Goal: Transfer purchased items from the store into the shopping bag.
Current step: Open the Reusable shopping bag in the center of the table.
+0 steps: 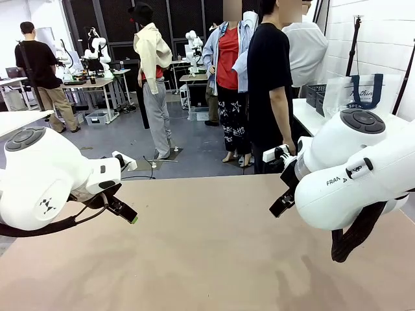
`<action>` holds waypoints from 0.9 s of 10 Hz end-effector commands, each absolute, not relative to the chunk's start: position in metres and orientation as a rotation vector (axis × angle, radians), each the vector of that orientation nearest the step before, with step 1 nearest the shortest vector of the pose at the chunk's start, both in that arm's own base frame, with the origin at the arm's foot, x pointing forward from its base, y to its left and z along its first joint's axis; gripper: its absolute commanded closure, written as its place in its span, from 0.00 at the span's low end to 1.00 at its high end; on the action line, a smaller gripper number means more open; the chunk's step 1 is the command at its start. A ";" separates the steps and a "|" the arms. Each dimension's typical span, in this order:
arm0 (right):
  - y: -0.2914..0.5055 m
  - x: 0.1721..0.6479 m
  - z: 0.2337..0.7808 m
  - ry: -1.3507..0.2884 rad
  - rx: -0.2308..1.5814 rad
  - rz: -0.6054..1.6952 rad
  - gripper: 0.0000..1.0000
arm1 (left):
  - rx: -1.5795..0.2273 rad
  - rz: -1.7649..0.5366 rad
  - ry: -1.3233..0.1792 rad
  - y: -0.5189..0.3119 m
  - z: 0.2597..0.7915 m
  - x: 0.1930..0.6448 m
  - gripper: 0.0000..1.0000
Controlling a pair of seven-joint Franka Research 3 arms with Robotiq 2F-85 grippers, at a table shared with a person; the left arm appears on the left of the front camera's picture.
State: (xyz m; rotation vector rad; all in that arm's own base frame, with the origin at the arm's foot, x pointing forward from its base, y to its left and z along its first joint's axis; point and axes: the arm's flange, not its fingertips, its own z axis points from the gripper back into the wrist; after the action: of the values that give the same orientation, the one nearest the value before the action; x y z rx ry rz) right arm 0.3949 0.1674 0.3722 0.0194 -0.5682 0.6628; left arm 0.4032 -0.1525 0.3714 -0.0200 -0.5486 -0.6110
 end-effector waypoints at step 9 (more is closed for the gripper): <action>0.168 0.395 0.373 -0.572 0.021 0.663 0.00 | -0.022 -0.606 -0.549 -0.151 0.371 0.403 0.00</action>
State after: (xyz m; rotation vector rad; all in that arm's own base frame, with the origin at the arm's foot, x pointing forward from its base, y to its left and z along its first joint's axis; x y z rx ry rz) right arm 0.3949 0.1674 0.3722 0.0194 -0.5682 0.6628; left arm 0.4032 -0.1525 0.3714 -0.0200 -0.5486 -0.6110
